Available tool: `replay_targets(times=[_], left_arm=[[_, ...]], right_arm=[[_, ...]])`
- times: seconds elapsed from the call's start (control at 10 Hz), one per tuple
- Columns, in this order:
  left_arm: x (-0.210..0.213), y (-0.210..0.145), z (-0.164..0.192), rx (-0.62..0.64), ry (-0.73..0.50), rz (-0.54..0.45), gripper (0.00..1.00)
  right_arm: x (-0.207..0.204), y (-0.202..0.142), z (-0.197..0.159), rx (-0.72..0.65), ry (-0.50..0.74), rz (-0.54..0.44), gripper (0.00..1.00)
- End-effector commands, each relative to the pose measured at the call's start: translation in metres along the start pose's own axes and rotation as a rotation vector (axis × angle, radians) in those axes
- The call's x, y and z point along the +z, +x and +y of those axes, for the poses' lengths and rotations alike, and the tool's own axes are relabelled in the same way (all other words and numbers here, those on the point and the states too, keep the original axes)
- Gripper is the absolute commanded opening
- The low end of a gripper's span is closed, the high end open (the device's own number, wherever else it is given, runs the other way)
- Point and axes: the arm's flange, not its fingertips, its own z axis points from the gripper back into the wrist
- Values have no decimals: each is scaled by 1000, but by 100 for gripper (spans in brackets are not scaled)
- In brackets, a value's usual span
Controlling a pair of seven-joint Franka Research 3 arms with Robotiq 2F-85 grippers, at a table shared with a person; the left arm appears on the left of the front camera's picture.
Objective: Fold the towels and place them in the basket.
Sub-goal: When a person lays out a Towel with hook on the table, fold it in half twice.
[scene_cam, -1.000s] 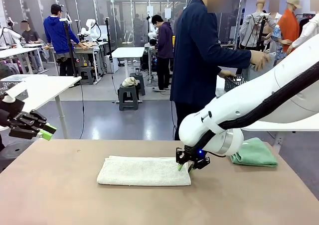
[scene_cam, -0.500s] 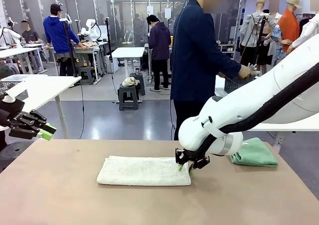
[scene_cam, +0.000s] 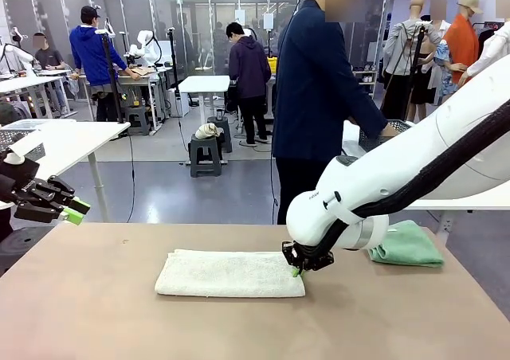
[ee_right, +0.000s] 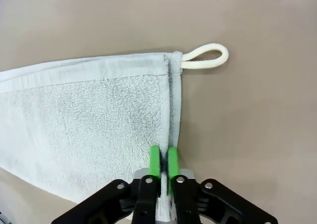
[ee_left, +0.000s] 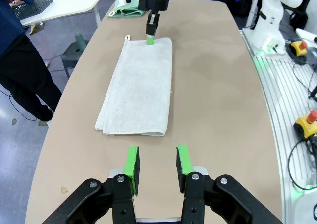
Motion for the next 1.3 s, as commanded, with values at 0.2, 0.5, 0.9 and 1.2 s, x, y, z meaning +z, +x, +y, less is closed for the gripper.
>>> replay_targets(times=[0.2, 0.5, 0.9, 1.2], left_arm=[[0, 0, -1, -7, 0, -11, 41], [0, 0, -1, -7, 0, -11, 41], [0, 0, -1, -7, 0, -11, 41], [0, 0, -1, -7, 0, -11, 41]], right_arm=[[-6, -2, 9, -33, -46, 1, 0], [5, -1, 0, -6, -1, -26, 0], [48, 5, 6, 38, 37, -99, 0], [72, 16, 59, 113, 63, -119, 0]])
